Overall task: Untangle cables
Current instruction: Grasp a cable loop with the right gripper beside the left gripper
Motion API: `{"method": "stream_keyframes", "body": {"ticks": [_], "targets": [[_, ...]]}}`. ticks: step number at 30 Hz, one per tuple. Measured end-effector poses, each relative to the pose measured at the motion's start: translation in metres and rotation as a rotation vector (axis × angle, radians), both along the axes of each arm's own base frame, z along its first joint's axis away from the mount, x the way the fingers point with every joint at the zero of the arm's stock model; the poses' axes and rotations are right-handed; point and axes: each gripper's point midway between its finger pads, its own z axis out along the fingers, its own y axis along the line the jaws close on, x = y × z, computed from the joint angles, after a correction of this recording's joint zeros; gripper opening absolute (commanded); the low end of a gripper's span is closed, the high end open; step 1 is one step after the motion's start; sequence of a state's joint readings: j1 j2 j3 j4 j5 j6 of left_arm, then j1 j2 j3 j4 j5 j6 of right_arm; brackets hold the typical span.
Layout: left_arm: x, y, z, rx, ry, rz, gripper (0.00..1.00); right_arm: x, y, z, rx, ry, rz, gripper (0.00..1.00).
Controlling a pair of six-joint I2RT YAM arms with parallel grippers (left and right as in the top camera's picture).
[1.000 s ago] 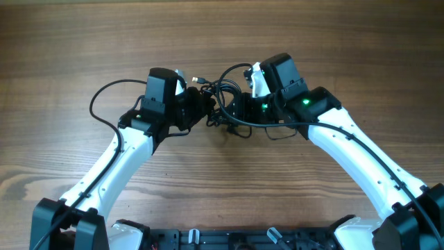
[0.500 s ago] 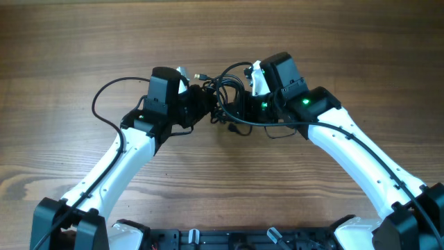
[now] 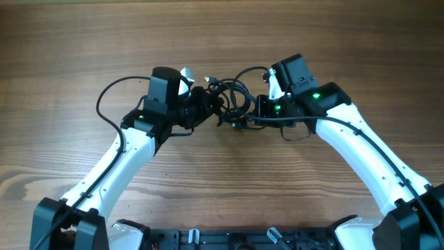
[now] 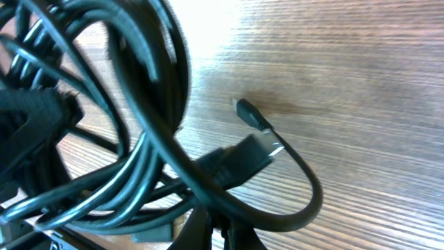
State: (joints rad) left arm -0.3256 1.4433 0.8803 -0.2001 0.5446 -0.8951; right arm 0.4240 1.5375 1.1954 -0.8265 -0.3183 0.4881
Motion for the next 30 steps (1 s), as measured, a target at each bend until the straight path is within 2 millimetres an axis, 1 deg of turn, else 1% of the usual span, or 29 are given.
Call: {"method": "stream_keyframes", "body": {"ticks": [3, 6, 7, 9, 10, 11, 12, 14, 15, 16, 17, 19, 21, 23, 24, 25, 28, 30], "targets": [[0.001, -0.007, 0.016, -0.075, -0.057, -0.075, 0.04, 0.009, -0.013, 0.004, 0.03, -0.004, -0.019, 0.04], [0.0, -0.01, 0.038, -0.178, -0.121, -0.16, 0.04, 0.015, -0.017, 0.013, 0.094, -0.017, 0.005, 0.04], [0.0, -0.01, 0.041, -0.193, -0.127, -0.171, 0.04, 0.016, -0.016, 0.015, 0.107, -0.021, 0.016, 0.04], [0.0, -0.005, 0.059, -0.272, -0.174, -0.228, 0.04, 0.017, -0.009, 0.024, 0.173, -0.044, 0.07, 0.04], [-0.001, -0.003, 0.064, -0.297, -0.186, -0.246, 0.04, 0.017, -0.006, 0.027, 0.193, -0.052, 0.092, 0.05], [-0.001, 0.001, 0.068, -0.317, -0.196, -0.26, 0.04, 0.016, -0.002, 0.031, 0.222, -0.062, 0.122, 0.07], [-0.001, 0.005, 0.07, -0.328, -0.199, -0.261, 0.04, 0.014, 0.001, 0.034, 0.246, -0.067, 0.146, 0.14], [0.002, 0.011, 0.07, -0.329, -0.195, -0.247, 0.04, 0.01, 0.003, 0.036, 0.267, -0.07, 0.181, 0.28], [0.006, 0.015, 0.068, -0.314, -0.197, -0.221, 0.04, 0.008, -0.002, 0.032, 0.256, -0.054, 0.173, 0.33], [0.015, 0.025, 0.062, -0.279, -0.194, -0.163, 0.04, 0.009, -0.009, 0.03, 0.252, -0.05, 0.156, 0.41], [0.021, 0.031, 0.055, -0.243, -0.185, -0.112, 0.04, 0.009, -0.012, 0.033, 0.253, -0.061, 0.15, 0.43], [0.026, 0.033, 0.049, -0.204, -0.179, -0.073, 0.04, 0.006, -0.013, 0.048, 0.269, -0.101, 0.152, 0.43], [0.029, 0.031, 0.042, -0.159, -0.179, -0.042, 0.04, -0.001, -0.01, 0.083, 0.315, -0.195, 0.163, 0.45], [0.03, 0.026, 0.039, -0.132, -0.184, -0.033, 0.04, -0.005, -0.004, 0.11, 0.361, -0.274, 0.169, 0.45], [0.029, 0.022, 0.038, -0.12, -0.186, -0.034, 0.04, -0.007, 0.003, 0.116, 0.376, -0.284, 0.172, 0.44], [0.028, 0.017, 0.037, -0.109, -0.188, -0.037, 0.04, -0.009, 0.01, 0.118, 0.385, -0.277, 0.168, 0.43], [0.022, 0.003, 0.034, -0.092, -0.188, -0.056, 0.04, -0.011, 0.031, 0.112, 0.366, -0.247, 0.132, 0.43], [0.019, -0.003, 0.034, -0.089, -0.188, -0.068, 0.04, -0.01, 0.045, 0.1, 0.341, -0.206, 0.102, 0.43]]}}
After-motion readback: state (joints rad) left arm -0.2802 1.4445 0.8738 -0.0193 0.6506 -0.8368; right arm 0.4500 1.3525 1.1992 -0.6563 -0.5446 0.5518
